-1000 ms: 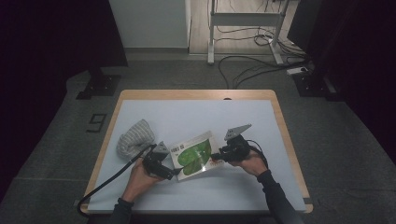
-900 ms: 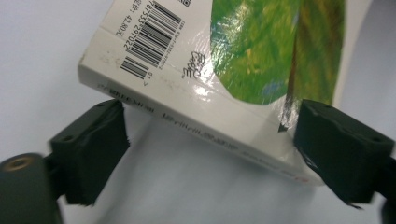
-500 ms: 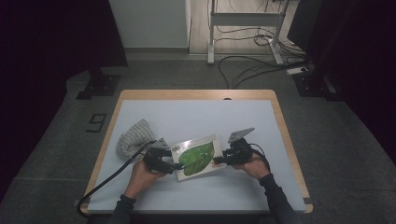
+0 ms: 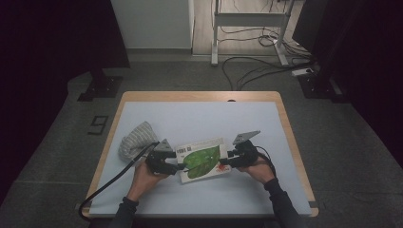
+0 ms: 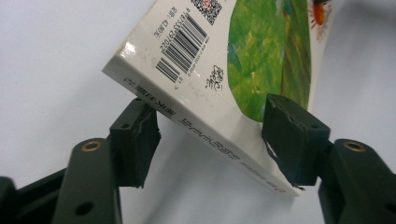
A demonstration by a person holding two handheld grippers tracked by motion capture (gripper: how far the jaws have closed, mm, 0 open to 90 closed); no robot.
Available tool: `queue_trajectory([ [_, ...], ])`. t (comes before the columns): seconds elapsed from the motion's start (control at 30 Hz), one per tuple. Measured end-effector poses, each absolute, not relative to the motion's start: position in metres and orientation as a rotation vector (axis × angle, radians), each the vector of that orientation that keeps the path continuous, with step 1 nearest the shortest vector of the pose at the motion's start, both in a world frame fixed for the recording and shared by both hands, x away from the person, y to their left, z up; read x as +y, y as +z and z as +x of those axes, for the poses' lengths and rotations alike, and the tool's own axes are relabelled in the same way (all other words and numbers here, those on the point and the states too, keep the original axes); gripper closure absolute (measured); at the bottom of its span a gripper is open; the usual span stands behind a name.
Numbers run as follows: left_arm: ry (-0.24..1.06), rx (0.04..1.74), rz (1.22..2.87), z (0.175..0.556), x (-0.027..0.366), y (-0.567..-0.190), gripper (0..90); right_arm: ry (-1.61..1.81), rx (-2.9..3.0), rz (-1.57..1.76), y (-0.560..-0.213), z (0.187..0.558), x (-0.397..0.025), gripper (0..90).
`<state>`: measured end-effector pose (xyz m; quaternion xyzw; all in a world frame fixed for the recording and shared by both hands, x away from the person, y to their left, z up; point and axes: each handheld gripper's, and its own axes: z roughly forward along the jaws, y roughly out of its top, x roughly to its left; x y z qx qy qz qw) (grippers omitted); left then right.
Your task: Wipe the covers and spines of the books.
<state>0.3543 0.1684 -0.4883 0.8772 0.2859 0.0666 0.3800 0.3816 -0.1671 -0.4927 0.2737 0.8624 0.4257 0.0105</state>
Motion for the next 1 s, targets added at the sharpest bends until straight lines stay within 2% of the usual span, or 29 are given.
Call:
queue_trajectory([
  [0.23, 0.17, 0.729, 2.237, 0.354, 0.168, -0.488, 38.8, 1.296, 2.646, 0.872, -0.487, 0.383, -0.166, 52.3],
  [0.3, 0.172, 0.722, 2.235, 0.354, 0.168, -0.488, 39.2, 1.276, 2.614, 0.891, -0.485, 0.383, -0.166, 46.3],
  [0.53, 0.179, 0.704, 2.248, 0.354, 0.166, -0.486, 41.8, 1.229, 2.639, 0.957, -0.49, 0.391, -0.164, 37.9],
  [0.63, 0.194, 0.694, 2.267, 0.354, 0.163, -0.483, 42.2, 1.247, 2.652, 0.979, -0.494, 0.394, -0.162, 38.3],
  [0.77, 0.206, 0.69, 2.288, 0.356, 0.16, -0.479, 43.3, 1.272, 2.65, 0.996, -0.492, 0.395, -0.16, 44.9],
  [1.0, 0.192, 0.698, 2.263, 0.36, 0.163, -0.473, 49.9, 1.27, 2.634, 0.997, -0.485, 0.394, -0.163, 50.5],
])
